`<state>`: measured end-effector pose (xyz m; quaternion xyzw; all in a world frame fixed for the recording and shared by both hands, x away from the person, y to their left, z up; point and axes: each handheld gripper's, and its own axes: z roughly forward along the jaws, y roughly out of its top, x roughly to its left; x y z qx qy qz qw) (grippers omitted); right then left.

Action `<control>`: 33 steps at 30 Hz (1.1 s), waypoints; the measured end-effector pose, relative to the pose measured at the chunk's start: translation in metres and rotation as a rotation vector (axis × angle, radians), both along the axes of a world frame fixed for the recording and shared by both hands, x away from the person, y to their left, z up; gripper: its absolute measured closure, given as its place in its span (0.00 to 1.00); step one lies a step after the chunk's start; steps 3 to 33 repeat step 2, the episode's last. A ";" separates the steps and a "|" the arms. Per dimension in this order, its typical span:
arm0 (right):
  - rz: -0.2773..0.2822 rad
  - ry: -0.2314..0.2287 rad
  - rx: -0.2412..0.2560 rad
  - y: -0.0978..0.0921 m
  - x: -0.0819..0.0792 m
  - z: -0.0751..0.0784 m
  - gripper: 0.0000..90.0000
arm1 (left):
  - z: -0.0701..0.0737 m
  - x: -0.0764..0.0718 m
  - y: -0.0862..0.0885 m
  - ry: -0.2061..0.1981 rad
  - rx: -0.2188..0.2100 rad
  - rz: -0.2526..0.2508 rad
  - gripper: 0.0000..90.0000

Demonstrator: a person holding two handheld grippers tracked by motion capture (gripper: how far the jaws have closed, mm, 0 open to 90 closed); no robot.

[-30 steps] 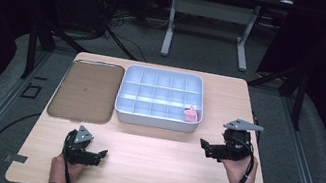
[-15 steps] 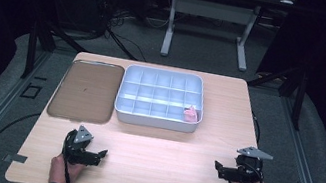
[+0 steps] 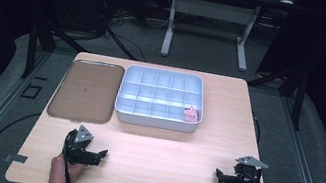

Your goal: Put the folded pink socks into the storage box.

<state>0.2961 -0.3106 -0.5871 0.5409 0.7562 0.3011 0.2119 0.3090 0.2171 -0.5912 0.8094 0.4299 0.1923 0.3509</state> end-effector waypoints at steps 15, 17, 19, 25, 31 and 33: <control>-0.002 -0.020 0.007 0.000 0.002 -0.002 0.00 | 0.000 0.000 0.000 0.000 -0.001 0.004 0.14; -0.002 -0.020 0.007 0.000 0.002 -0.002 0.00 | 0.000 0.000 0.000 0.000 -0.001 0.004 0.14; -0.002 -0.020 0.007 0.000 0.002 -0.002 0.00 | 0.000 0.000 0.000 0.000 -0.001 0.004 0.14; -0.002 -0.020 0.007 0.000 0.002 -0.002 0.00 | 0.000 0.000 0.000 0.000 -0.001 0.004 0.14; -0.002 -0.020 0.007 0.000 0.002 -0.002 0.00 | 0.000 0.000 0.000 0.000 -0.001 0.004 0.14; -0.002 -0.020 0.007 0.000 0.002 -0.002 0.00 | 0.000 0.000 0.000 0.000 -0.001 0.004 0.14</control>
